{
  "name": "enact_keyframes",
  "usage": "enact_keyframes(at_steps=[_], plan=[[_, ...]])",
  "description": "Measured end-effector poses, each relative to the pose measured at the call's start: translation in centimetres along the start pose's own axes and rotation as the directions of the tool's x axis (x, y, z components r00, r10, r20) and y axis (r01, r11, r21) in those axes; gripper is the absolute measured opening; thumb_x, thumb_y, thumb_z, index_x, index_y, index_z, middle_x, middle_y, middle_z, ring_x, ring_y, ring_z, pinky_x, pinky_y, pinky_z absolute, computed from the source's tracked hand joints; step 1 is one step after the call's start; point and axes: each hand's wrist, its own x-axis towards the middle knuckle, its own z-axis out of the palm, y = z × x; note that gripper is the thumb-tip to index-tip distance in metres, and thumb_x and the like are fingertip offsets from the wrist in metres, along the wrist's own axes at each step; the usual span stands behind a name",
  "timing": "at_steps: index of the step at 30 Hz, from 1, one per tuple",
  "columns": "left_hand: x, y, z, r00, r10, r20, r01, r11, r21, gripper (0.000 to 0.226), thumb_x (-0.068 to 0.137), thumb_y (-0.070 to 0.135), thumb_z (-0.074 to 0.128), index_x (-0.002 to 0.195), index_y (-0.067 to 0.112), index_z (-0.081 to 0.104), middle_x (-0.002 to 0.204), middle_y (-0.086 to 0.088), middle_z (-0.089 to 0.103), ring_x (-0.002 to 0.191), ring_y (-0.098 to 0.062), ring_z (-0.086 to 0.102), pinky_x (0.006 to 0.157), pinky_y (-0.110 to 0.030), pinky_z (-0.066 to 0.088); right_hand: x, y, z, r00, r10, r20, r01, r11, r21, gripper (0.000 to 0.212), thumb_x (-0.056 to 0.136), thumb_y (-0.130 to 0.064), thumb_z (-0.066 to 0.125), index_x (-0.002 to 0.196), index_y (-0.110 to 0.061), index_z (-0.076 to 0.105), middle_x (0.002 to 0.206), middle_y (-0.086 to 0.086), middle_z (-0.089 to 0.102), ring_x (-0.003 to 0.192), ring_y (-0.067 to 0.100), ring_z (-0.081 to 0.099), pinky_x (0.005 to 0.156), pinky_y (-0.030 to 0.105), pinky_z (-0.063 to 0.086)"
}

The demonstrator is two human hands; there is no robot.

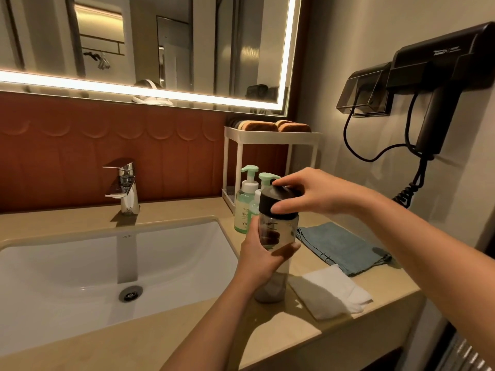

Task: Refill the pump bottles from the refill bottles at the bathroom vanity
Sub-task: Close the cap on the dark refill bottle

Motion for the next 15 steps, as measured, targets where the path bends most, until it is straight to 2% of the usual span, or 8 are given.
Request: enact_keyframes(at_steps=[3,5,7,8,10,12,13,15], plan=[[0.0,0.1,0.1,1.000,-0.002,-0.012,0.002,1.000,0.001,0.071,0.070,0.032,0.080,0.124,0.039,0.034,0.109,0.020,0.050,0.101,0.001,0.050,0.083,-0.020,0.044,0.7,-1.3,1.1,0.976,0.059,-0.210,-0.126,0.938,-0.322,0.054,0.073,-0.059,0.064,0.104,-0.015,0.062,0.092,0.000,0.065,0.081,0.012,0.059,0.062,0.021,0.051],[0.0,0.1,0.2,1.000,-0.010,-0.018,0.010,1.000,-0.005,0.074,0.070,0.034,0.080,0.129,0.035,0.034,0.112,0.016,0.052,0.107,-0.005,0.051,0.087,-0.024,0.045,1.1,-2.1,2.0,0.937,0.043,-0.347,-0.233,0.816,-0.529,0.054,0.076,-0.069,0.051,0.083,-0.016,0.058,0.069,-0.004,0.056,0.061,0.010,0.051,0.049,0.020,0.040],[0.1,0.2,0.1,1.000,-0.024,-0.015,0.024,1.000,-0.019,0.077,0.069,0.034,0.080,0.131,0.033,0.034,0.116,0.014,0.053,0.112,-0.010,0.051,0.093,-0.029,0.046,1.2,-2.1,2.9,0.899,-0.014,-0.437,-0.294,0.722,-0.627,0.057,0.081,-0.071,0.038,0.080,-0.016,0.052,0.062,-0.004,0.047,0.054,0.010,0.043,0.046,0.022,0.031],[0.1,0.2,0.1,1.000,-0.025,-0.011,0.024,1.000,-0.019,0.078,0.069,0.035,0.080,0.132,0.032,0.034,0.119,0.012,0.054,0.114,-0.011,0.052,0.095,-0.032,0.046,1.3,-1.8,3.3,0.884,-0.043,-0.465,-0.292,0.726,-0.622,0.057,0.083,-0.070,0.034,0.086,-0.015,0.052,0.066,-0.003,0.048,0.058,0.012,0.044,0.048,0.023,0.031],[0.1,0.2,0.1,1.000,-0.019,-0.002,0.019,1.000,-0.014,0.080,0.068,0.034,0.081,0.132,0.031,0.034,0.122,0.008,0.055,0.115,-0.013,0.053,0.098,-0.038,0.047,1.7,-1.2,4.1,0.895,-0.057,-0.442,-0.209,0.823,-0.528,0.054,0.087,-0.063,0.035,0.111,-0.017,0.048,0.100,0.002,0.055,0.085,0.017,0.051,0.063,0.028,0.043],[0.1,0.3,0.1,1.000,-0.020,0.001,0.020,0.999,-0.027,0.077,0.068,0.032,0.081,0.130,0.032,0.034,0.120,0.010,0.055,0.114,-0.013,0.053,0.098,-0.038,0.047,1.9,-1.0,4.1,0.940,-0.025,-0.341,-0.076,0.957,-0.280,0.056,0.088,-0.055,0.044,0.132,-0.021,0.036,0.139,0.002,0.036,0.118,0.021,0.042,0.091,0.037,0.046],[0.1,0.3,0.0,1.000,-0.017,0.003,0.017,0.999,-0.031,0.075,0.069,0.030,0.081,0.129,0.033,0.035,0.118,0.012,0.054,0.113,-0.012,0.052,0.097,-0.036,0.047,1.8,-1.0,3.7,0.964,0.001,-0.267,-0.035,0.992,-0.120,0.059,0.089,-0.051,0.048,0.137,-0.022,0.031,0.145,0.001,0.029,0.124,0.021,0.038,0.096,0.038,0.044],[0.1,0.2,0.0,1.000,-0.001,0.008,0.001,1.000,-0.020,0.074,0.071,0.030,0.080,0.129,0.034,0.034,0.117,0.014,0.052,0.110,-0.009,0.052,0.094,-0.032,0.047,1.1,-0.7,2.5,0.998,0.031,-0.056,-0.021,0.985,0.172,0.056,0.090,-0.039,0.053,0.139,-0.024,0.029,0.138,-0.001,0.033,0.118,0.017,0.042,0.089,0.029,0.047]])
